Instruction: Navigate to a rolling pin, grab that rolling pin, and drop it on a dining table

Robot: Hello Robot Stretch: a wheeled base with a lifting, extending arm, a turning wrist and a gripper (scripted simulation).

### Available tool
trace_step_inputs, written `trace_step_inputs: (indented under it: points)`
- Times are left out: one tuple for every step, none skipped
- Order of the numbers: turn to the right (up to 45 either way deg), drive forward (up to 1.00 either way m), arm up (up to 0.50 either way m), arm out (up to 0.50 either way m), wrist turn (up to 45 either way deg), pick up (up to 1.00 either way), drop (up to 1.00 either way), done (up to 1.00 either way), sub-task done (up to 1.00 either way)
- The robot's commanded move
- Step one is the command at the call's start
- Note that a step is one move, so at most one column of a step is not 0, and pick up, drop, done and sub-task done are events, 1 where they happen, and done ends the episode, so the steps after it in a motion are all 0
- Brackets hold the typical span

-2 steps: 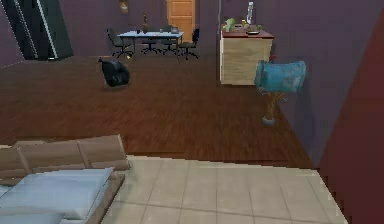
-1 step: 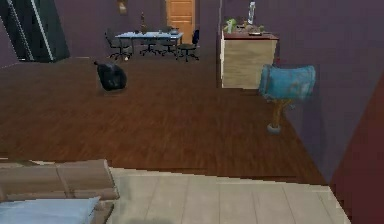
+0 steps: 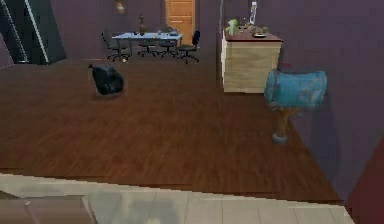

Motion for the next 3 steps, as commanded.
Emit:
trace_step_inputs:
  points:
    - [45.0, 0.00, 0.00, 0.00, 0.0, 0.00, 0.00, 0.00, 0.00]
    - [45.0, 0.00, 0.00, 0.00, 0.0, 0.00, 0.00, 0.00, 0.00]
    - [3.0, 0.00, 0.00, 0.00, 0.0, 0.00, 0.00, 0.00, 0.00]
